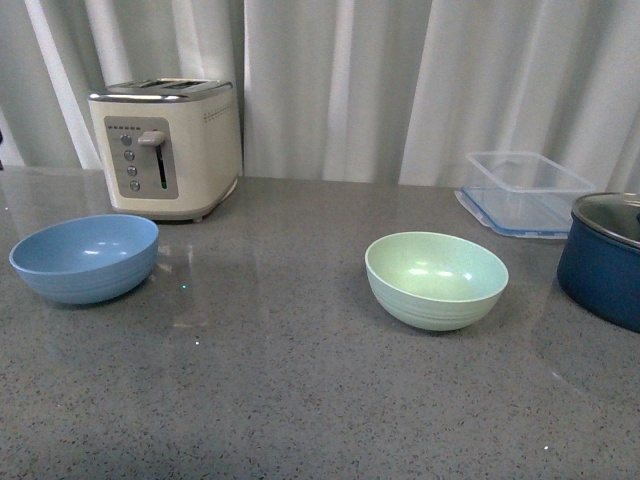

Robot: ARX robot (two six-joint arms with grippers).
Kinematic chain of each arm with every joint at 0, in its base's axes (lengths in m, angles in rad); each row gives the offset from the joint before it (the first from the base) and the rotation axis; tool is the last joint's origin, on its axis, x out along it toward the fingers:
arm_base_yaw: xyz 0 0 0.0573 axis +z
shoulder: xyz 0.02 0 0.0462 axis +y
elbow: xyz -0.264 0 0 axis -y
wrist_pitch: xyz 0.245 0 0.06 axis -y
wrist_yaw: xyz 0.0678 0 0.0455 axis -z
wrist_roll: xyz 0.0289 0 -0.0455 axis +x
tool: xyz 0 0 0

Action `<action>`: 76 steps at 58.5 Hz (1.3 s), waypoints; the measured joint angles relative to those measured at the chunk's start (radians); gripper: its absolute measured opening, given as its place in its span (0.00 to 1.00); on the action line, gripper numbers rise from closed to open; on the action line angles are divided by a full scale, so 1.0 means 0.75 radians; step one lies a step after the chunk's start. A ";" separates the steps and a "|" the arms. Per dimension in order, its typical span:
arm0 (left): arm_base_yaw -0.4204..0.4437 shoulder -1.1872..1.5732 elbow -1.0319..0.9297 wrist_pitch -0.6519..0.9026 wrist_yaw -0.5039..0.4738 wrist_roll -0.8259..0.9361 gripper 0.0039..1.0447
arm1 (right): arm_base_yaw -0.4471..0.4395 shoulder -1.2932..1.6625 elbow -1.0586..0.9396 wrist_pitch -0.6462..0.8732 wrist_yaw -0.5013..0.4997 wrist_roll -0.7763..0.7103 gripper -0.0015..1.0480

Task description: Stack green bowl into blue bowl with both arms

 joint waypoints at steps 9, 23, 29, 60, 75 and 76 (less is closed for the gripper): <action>-0.015 0.141 0.096 -0.045 0.002 -0.012 0.94 | 0.000 0.000 0.000 0.000 0.001 0.000 0.90; -0.050 0.316 0.172 -0.054 -0.045 -0.015 0.94 | 0.000 0.000 0.000 0.000 0.001 0.000 0.90; -0.062 0.377 0.202 -0.066 -0.046 -0.019 0.94 | 0.000 0.000 0.000 0.000 0.001 0.000 0.90; -0.092 0.469 0.249 -0.106 -0.032 -0.060 0.28 | 0.000 0.000 0.000 0.000 0.001 0.000 0.90; -0.108 0.368 0.222 -0.134 0.019 -0.088 0.04 | 0.000 0.000 0.000 0.000 0.001 0.000 0.90; -0.111 0.360 0.221 -0.137 0.022 -0.090 0.04 | 0.000 0.000 0.000 0.000 0.001 0.000 0.90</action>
